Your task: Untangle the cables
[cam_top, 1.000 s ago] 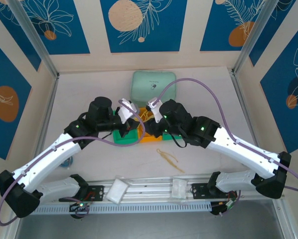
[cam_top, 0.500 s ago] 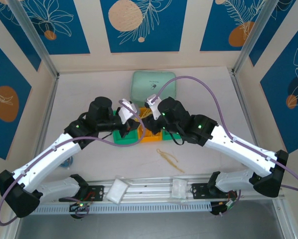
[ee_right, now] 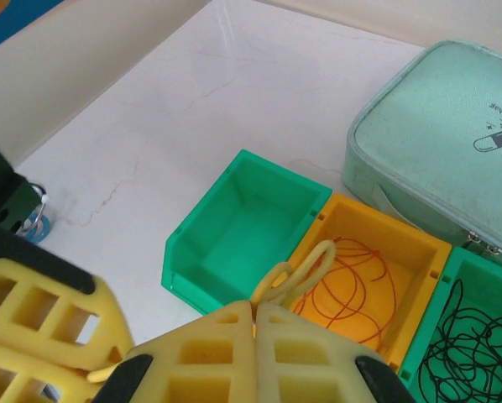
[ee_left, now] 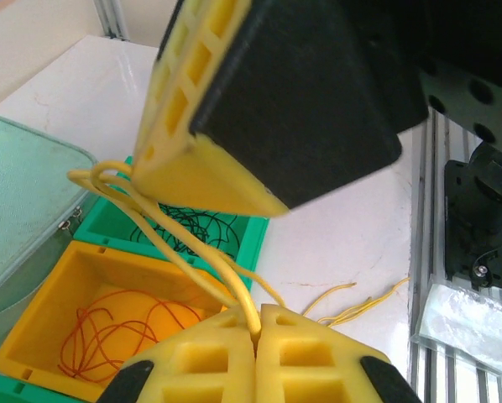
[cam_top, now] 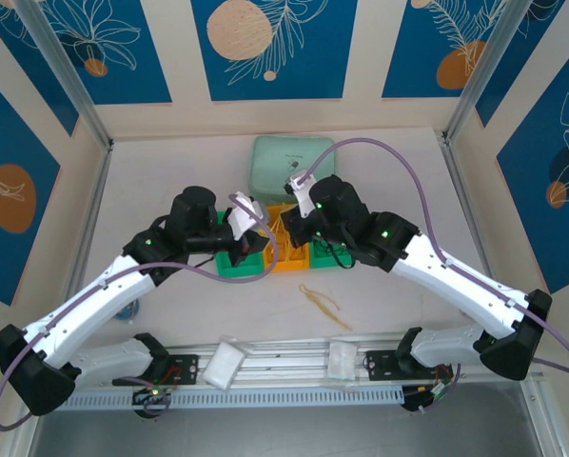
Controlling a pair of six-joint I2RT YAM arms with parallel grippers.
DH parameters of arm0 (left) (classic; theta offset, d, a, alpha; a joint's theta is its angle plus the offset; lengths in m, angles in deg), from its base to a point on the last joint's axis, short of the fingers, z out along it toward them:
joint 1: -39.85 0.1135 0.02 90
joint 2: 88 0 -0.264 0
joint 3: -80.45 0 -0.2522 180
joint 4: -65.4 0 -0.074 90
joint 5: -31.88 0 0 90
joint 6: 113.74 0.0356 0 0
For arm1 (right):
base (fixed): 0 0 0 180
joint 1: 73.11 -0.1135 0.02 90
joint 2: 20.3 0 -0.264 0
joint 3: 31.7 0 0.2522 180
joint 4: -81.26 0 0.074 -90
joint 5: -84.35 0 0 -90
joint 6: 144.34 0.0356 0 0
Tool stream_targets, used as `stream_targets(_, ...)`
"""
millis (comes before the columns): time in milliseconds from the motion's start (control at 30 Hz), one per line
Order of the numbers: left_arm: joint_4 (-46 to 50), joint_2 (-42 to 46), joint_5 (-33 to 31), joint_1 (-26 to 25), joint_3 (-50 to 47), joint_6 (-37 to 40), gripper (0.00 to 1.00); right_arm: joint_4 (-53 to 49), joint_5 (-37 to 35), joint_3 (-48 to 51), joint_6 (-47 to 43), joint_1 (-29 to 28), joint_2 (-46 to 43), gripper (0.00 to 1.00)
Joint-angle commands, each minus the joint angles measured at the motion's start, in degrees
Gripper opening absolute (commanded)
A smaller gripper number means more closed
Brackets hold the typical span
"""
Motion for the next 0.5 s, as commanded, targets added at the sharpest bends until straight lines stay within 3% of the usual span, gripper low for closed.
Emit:
stream_targets(0, 1.19, 0.49, 2.18, -0.62, 1.90, 1.18, 0.00, 1.53, 4.81, -1.68, 2.46, 2.11, -2.20, 0.00)
stream_targets(200, -0.43, 1.74, 2.76, -0.72, 0.82, 1.78, 0.00, 1.75, 11.85, -0.72, 6.03, 7.13, -3.69, 0.00)
stream_targets(467, -3.63, 4.63, 5.99, -0.93, -1.36, 3.48, 0.00, 7.62, 39.55, 2.88, 20.21, 23.29, -3.19, 0.00)
